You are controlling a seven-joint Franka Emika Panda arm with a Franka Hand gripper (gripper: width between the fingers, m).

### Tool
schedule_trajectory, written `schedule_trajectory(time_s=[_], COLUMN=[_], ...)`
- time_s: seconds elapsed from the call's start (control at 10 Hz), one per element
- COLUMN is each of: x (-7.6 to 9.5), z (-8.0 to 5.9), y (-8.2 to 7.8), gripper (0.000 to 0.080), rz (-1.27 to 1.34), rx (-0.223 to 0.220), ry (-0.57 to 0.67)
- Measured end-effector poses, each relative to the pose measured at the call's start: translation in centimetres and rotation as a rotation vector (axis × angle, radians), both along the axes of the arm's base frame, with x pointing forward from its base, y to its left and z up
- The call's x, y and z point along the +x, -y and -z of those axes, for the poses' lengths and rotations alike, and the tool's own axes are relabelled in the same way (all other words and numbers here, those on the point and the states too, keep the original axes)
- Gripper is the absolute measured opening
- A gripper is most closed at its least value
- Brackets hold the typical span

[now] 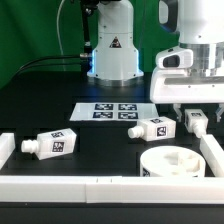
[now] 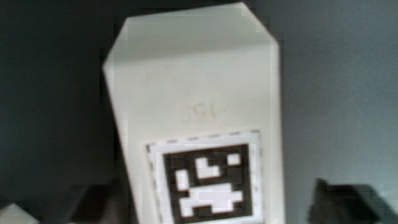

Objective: Assemble stool

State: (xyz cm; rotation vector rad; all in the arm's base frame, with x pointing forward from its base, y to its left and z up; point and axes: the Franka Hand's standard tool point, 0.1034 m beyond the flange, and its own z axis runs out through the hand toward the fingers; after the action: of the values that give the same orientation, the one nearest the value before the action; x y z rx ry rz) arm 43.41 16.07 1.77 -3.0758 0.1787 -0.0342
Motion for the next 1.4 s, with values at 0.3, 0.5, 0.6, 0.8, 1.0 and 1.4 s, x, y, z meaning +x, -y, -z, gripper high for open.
schedule_trajectory(time_s=[0.3,0.5,0.6,0.8,1.0,1.4], x=[0.1,0.1,0.2,0.2,0.2,-0.5], z=[-0.1,-0.6,-0.6,-0.5,-0.4,-0.3], y=[-0.1,-1.3,-1.8,-1.4,-1.4,-1.3], gripper=[0.0333,0.0333,0.0333,0.0333,0.0333,0.0334], rz=[-0.180,-0.509,-0.663,-0.769,-0.871,-1.491], rx=[-0.007,-0.015,-0.028,-0.034,-0.039,-0.083], ry=[0.016,0.044,0.044,0.047,0.051,0.037])
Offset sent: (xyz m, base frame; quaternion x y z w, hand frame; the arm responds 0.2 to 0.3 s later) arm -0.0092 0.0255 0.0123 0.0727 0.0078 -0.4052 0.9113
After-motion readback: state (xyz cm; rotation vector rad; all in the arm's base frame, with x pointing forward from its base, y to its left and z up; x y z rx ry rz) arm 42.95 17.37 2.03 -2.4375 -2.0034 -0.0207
